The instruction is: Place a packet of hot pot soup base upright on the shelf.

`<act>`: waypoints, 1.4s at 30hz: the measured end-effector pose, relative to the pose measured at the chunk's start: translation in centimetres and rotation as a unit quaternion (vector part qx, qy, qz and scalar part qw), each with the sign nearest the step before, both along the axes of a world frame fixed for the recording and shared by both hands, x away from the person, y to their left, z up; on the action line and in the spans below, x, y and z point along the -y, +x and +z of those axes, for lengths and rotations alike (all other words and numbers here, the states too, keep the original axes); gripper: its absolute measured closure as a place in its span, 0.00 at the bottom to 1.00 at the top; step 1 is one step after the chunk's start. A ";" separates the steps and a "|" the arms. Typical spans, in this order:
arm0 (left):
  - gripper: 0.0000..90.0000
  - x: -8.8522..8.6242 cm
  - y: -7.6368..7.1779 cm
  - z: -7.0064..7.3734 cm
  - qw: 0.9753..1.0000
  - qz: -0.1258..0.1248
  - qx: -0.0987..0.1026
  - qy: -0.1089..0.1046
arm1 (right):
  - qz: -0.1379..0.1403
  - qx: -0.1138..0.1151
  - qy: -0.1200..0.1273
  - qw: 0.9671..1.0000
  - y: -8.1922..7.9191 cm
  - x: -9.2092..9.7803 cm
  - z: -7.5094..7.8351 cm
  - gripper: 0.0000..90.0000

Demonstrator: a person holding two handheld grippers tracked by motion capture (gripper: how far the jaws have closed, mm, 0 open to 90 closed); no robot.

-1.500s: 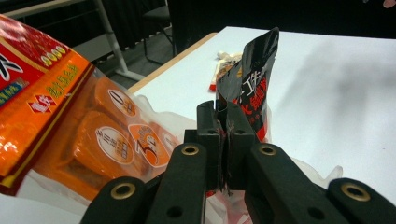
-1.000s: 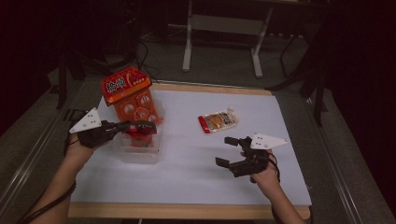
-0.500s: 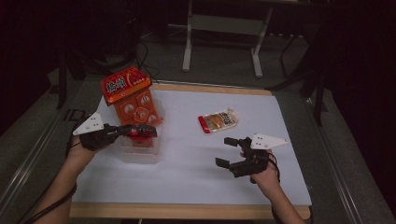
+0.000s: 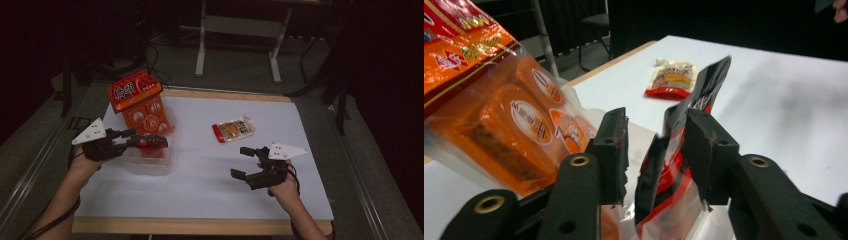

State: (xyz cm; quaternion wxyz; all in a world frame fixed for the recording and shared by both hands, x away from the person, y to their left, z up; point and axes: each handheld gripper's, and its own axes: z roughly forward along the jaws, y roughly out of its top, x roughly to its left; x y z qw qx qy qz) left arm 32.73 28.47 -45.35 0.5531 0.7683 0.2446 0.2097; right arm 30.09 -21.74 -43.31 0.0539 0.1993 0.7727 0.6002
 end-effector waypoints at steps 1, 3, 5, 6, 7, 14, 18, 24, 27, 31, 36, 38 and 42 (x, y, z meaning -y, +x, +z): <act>0.62 0.1 0.0 0.1 1.000 0.001 0.004 -0.001 | 0.000 0.000 0.000 1.000 0.0 0.0 0.0 0.16; 0.57 0.2 -0.1 0.4 1.000 0.005 -0.002 -0.014 | 0.000 0.000 0.000 1.000 0.0 0.0 0.0 0.16; 0.38 0.6 -0.2 0.7 1.000 0.016 0.000 -0.023 | 0.000 -0.001 0.001 1.000 0.0 -0.1 0.1 0.16; 0.29 0.8 -0.3 0.9 1.000 0.020 0.002 -0.022 | 0.000 0.000 -0.001 1.000 0.0 -0.1 0.1 0.16; 0.22 1.0 -0.3 1.1 0.999 0.022 -0.006 -0.030 | 0.000 0.000 -0.001 1.000 0.0 -0.1 0.2 0.16; 0.02 2.4 -0.7 2.1 0.999 0.030 -0.021 -0.029 | -0.001 0.000 -0.002 1.000 -0.1 0.1 0.4 0.16; 0.02 3.2 -1.1 2.5 0.999 0.019 -0.016 -0.033 | -0.003 0.002 -0.001 1.000 0.0 0.3 0.4 0.16; 0.02 4.5 -1.7 3.2 0.999 -0.007 -0.011 -0.037 | -0.016 -0.004 -0.002 1.000 0.2 0.8 0.6 0.18; 0.02 5.3 -2.0 3.5 0.999 -0.025 -0.011 -0.042 | -0.024 -0.005 -0.005 1.000 0.5 1.1 0.6 0.20; 0.02 6.2 -2.4 3.6 0.999 -0.037 -0.011 -0.035 | -0.041 0.002 -0.004 0.999 0.7 1.7 0.6 0.20; 0.02 7.3 -2.7 3.3 0.997 -0.056 -0.012 -0.042 | -0.053 0.006 -0.006 0.999 1.0 2.4 0.6 0.19; 0.02 7.7 -2.9 3.2 0.997 -0.061 -0.012 -0.041 | -0.057 0.006 -0.010 0.998 1.1 2.6 0.5 0.19; 0.02 8.2 -3.0 3.0 0.997 -0.069 -0.013 -0.039 | -0.067 0.014 -0.019 0.997 1.2 2.8 0.4 0.17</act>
